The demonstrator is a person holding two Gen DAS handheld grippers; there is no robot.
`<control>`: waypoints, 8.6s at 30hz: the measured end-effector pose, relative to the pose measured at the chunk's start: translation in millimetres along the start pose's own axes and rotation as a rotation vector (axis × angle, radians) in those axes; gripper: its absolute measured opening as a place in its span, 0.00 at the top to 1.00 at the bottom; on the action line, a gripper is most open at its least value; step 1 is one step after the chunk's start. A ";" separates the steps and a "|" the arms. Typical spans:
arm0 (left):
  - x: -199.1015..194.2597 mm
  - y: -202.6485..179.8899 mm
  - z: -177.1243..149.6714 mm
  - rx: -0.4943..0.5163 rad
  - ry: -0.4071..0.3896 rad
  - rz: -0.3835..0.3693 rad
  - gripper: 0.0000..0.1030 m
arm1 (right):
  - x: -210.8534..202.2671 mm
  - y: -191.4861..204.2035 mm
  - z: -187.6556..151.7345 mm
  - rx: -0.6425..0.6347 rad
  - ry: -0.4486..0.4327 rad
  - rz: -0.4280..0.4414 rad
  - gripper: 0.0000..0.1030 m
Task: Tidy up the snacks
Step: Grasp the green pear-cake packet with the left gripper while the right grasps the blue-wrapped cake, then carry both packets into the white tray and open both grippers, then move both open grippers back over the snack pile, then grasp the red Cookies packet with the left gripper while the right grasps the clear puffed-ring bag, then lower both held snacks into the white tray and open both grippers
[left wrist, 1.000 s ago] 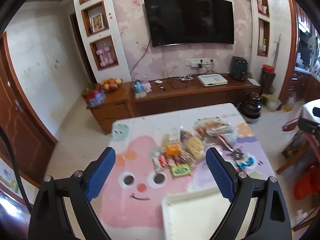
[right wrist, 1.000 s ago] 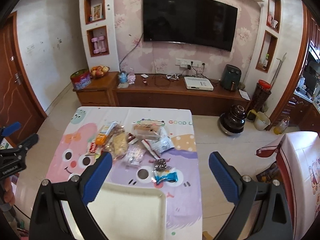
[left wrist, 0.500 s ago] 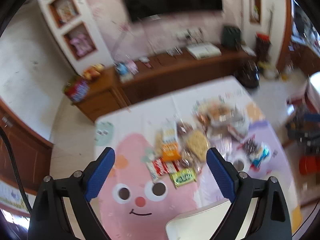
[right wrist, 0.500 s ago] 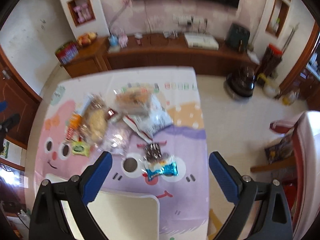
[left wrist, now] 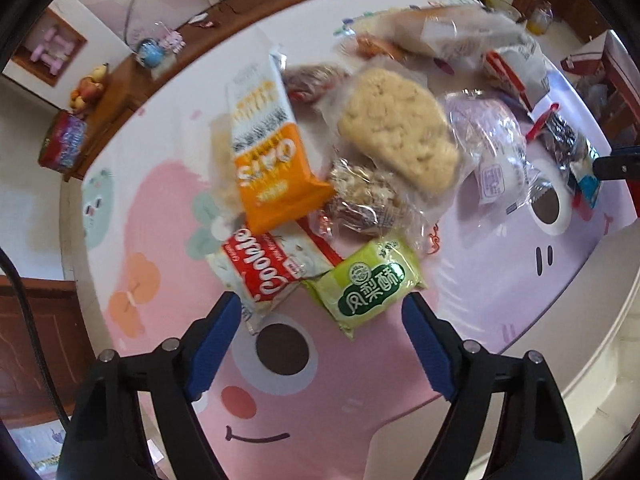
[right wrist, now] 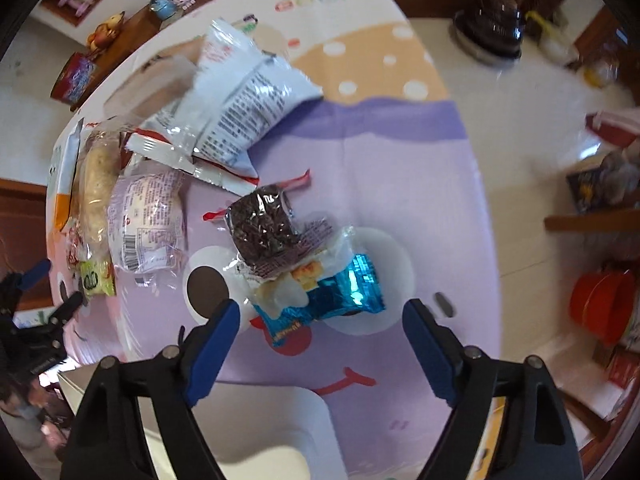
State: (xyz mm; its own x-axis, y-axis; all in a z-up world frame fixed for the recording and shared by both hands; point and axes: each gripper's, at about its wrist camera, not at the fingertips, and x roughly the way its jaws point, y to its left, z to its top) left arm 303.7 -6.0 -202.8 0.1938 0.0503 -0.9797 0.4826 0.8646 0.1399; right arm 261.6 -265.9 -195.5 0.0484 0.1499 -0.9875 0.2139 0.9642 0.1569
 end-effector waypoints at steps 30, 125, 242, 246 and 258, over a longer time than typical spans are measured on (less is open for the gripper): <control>34.9 -16.5 22.8 0.104 0.126 -0.170 0.38 | 27.1 13.9 2.3 -0.019 0.079 0.033 0.45; -171.2 -83.5 -222.4 -0.611 -0.397 0.018 0.17 | -128.8 76.2 -310.7 -0.358 -0.741 -0.160 0.32; -290.4 14.3 -172.3 -0.447 -0.659 0.044 0.52 | -217.8 103.9 -170.0 -0.335 -0.634 0.283 0.68; -294.8 -4.6 -199.6 -0.479 -0.710 -0.022 0.52 | -222.4 97.3 -210.3 -0.353 -0.677 0.307 0.67; -240.9 -42.9 -228.5 -0.506 -0.636 0.009 0.52 | -203.7 73.6 -275.7 -0.302 -0.759 0.326 0.67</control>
State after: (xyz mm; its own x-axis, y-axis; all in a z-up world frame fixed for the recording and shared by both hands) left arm 41.1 59.0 -5.5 0.7175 -0.1038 -0.6888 0.0636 0.9945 -0.0835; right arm -1.5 -165.1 13.2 0.7210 0.3454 -0.6007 -0.1855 0.9315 0.3130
